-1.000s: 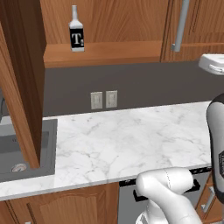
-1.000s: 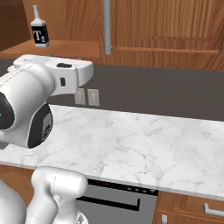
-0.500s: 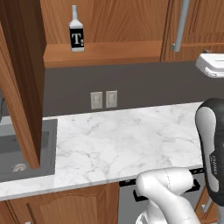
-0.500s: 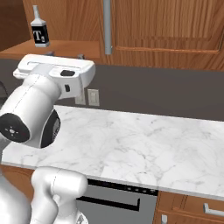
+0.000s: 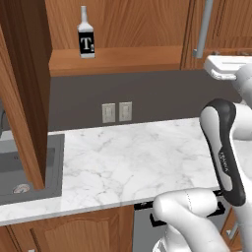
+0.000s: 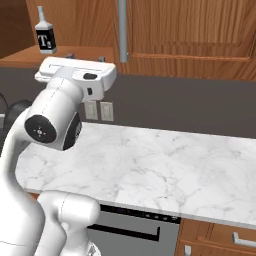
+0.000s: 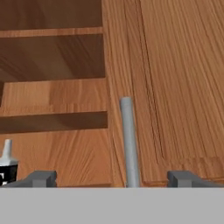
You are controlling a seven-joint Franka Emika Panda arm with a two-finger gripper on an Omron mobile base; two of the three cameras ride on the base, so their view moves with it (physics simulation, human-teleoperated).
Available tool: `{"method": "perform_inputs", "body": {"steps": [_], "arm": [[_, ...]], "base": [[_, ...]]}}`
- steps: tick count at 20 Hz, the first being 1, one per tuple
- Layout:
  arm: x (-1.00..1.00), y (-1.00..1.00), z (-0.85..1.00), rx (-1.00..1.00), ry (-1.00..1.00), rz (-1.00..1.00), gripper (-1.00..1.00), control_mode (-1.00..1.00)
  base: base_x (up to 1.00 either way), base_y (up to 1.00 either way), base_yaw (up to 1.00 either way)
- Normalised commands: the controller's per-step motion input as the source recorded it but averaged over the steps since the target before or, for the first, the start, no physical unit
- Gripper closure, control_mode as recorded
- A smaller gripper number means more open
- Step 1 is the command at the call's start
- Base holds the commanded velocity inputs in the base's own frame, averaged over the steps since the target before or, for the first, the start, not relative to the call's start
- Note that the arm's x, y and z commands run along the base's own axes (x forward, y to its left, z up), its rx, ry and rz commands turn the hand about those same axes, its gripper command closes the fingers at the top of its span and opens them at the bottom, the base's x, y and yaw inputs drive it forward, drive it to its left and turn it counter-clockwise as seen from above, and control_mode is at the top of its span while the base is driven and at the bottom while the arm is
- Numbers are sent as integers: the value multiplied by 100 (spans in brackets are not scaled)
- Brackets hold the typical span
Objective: Get the candle and the liquor from the cabinet and move them to the dining counter.
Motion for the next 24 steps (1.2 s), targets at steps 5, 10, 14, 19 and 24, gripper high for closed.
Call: {"method": "perform_inputs", "body": {"steps": [5,10,14,19,24], "arm": [[55,-9,0,0,0,0,-100,-100],[46,-16,0,0,0,0,-100,-100],[45,-17,0,0,0,0,-100,-100],[40,-10,0,0,0,0,-100,-100],[39,-7,0,0,0,0,-100,-100]], "base": [[0,0,0],[0,0,0],[0,0,0],[0,0,0],[0,0,0]]}}
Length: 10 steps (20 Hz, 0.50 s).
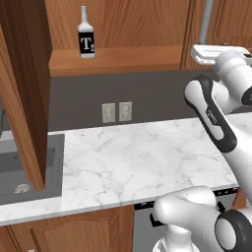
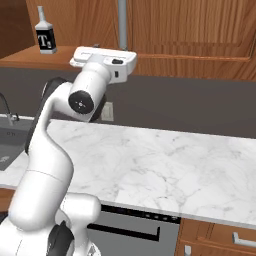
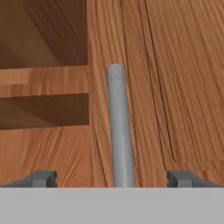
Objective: Get the candle and the liquor from the cabinet and move them to the dining counter.
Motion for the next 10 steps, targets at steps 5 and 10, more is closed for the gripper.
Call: {"method": "perform_inputs", "body": {"steps": [5,10], "arm": [[44,-8,0,0,0,0,-100,-100],[38,-12,0,0,0,0,-100,-100]], "base": [[0,0,0],[0,0,0]]}}
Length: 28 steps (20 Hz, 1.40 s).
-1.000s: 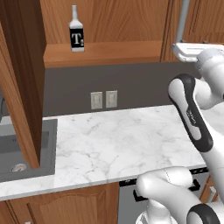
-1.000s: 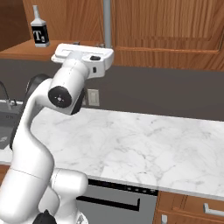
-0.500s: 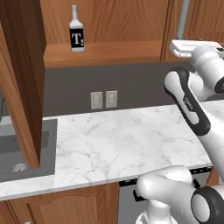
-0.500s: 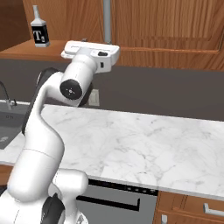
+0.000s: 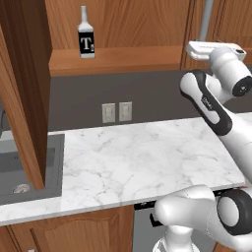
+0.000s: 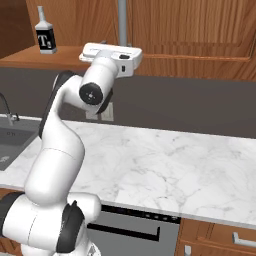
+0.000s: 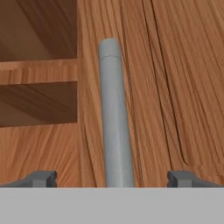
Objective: Get the candle and the liquor from the cabinet and move them to the dining counter.
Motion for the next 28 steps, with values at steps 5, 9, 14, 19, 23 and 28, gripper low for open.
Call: {"method": "perform_inputs", "body": {"steps": [5,9,14,19,23,28], "arm": [[33,-5,0,0,0,0,-100,-100],[37,0,0,0,0,0,-100,-100],[30,0,0,0,0,0,-100,-100],[23,0,0,0,0,0,-100,-100],[22,0,0,0,0,0,-100,-100],[7,0,0,0,0,0,-100,-100]], "base": [[0,0,0],[0,0,0],[0,0,0],[0,0,0],[0,0,0],[0,0,0]]}}
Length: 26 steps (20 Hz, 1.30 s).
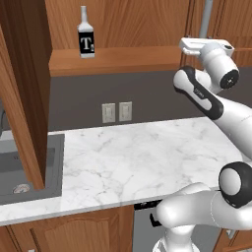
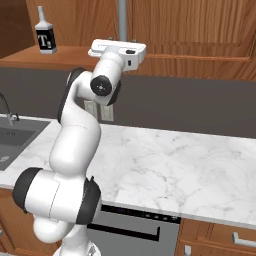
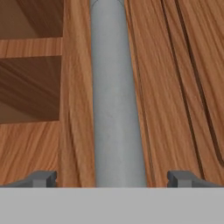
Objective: Get the candle and the liquor from the cabinet and move them to the dining counter.
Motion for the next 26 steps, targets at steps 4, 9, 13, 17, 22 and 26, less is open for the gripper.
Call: {"method": "perform_inputs", "body": {"steps": [4,9,13,17,22,26], "arm": [[0,0,0,0,0,0,100,-100],[0,0,0,0,0,0,100,-100],[0,0,0,0,0,0,100,-100],[0,-1,0,0,0,0,100,-100],[-42,-31,0,0,0,0,100,-100],[-67,-53,1,0,0,0,100,-100]], "base": [[0,0,0],[0,0,0],[0,0,0],[0,0,0],[0,0,0],[0,0,0]]}}
